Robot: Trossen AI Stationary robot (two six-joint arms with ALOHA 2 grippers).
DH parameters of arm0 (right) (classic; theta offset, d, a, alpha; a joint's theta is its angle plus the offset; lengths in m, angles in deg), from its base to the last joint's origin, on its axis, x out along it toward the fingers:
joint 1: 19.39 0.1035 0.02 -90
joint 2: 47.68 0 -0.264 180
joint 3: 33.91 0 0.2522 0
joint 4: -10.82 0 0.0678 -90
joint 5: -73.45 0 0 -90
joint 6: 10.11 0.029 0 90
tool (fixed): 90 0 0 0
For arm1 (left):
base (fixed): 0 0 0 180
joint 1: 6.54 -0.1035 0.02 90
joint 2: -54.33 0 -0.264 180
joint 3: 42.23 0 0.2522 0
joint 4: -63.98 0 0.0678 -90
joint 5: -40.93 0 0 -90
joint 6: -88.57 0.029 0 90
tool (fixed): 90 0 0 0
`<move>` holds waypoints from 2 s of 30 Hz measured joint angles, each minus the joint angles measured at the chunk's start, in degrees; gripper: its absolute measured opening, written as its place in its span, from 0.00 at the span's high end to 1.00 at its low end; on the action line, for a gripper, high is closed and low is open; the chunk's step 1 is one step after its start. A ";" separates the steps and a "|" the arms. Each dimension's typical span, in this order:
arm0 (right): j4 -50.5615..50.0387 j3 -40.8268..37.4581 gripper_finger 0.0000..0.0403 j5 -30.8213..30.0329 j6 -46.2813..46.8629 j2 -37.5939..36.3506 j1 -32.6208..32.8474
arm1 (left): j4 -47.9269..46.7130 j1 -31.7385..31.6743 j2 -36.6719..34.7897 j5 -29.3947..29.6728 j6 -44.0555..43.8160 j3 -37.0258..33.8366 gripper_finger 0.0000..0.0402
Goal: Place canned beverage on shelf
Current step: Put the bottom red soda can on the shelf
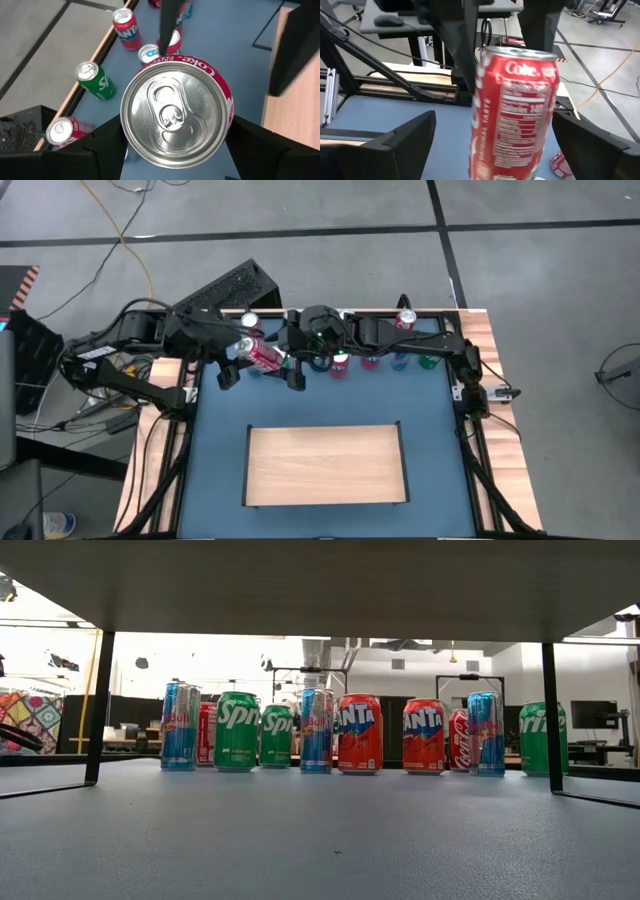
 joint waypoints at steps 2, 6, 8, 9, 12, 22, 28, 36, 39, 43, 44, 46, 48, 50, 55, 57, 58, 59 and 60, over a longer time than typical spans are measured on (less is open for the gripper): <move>-0.06 0.00 0.03 0.14 0.08 0.00 -0.26 | 0.44 0.73 0.25 0.57 -0.06 0.00 0.33; 0.29 0.05 0.03 0.13 0.07 0.74 -0.29 | 1.00 2.03 0.54 0.65 -0.14 -0.02 0.33; -0.43 0.05 0.03 0.22 0.38 1.13 -0.23 | 0.91 2.55 0.55 0.75 -0.37 -0.02 0.33; -1.20 -0.05 0.03 0.40 0.54 1.23 -0.19 | 0.93 2.85 0.57 0.73 -0.43 -0.02 0.33; -0.54 0.13 0.04 0.44 0.84 2.60 0.06 | 0.91 3.23 0.57 0.80 -0.45 -0.02 0.33; -0.61 0.02 0.13 0.37 2.12 2.82 0.59 | 0.68 4.80 1.46 0.55 -0.51 -0.07 0.33; -2.33 0.00 0.26 1.31 2.51 2.82 0.77 | 0.31 5.42 3.46 0.87 -0.91 -0.07 0.33; -3.43 0.00 0.28 0.33 3.03 2.82 1.84 | 0.83 6.96 4.24 0.90 -2.20 -0.07 0.33; -3.48 0.00 0.29 0.16 3.57 2.80 2.43 | 0.86 6.99 4.20 0.53 -2.95 -0.07 0.32; -1.95 -0.06 0.29 0.01 3.15 2.82 3.25 | 0.91 7.00 3.88 -1.74 -4.66 -0.06 0.19; -0.54 -0.09 0.29 0.01 2.92 2.84 3.46 | 1.80 6.99 3.86 -2.17 -5.05 -0.02 0.15; 0.82 -0.09 0.29 0.09 2.80 2.91 3.72 | 2.02 6.99 3.81 -2.90 -6.01 -0.02 0.09; 1.67 -0.09 0.29 0.72 3.75 2.91 3.81 | 1.95 7.00 3.49 -3.34 -7.05 -0.02 0.05; 3.44 -0.09 0.29 0.55 4.45 2.93 4.20 | 1.65 7.39 2.66 -3.13 -7.55 0.02 0.03; 4.59 -0.12 0.29 0.28 5.28 2.91 4.40 | 3.19 9.44 0.39 -2.66 -8.08 0.13 0.03; 6.36 -2.01 0.29 0.39 6.41 2.77 4.42 | 4.87 10.54 -0.91 -2.26 -8.21 0.13 0.03; 7.80 -3.26 0.29 0.44 7.33 2.54 4.42 | 5.77 11.11 -1.55 -1.94 -8.21 0.13 0.03; 8.43 -4.69 0.29 0.42 8.22 2.06 4.58 | 7.13 11.76 -2.12 -1.38 -8.15 0.14 0.03; 9.14 -6.37 0.29 0.42 9.08 1.77 4.91 | 8.19 12.42 -2.57 -0.78 -8.09 0.17 0.03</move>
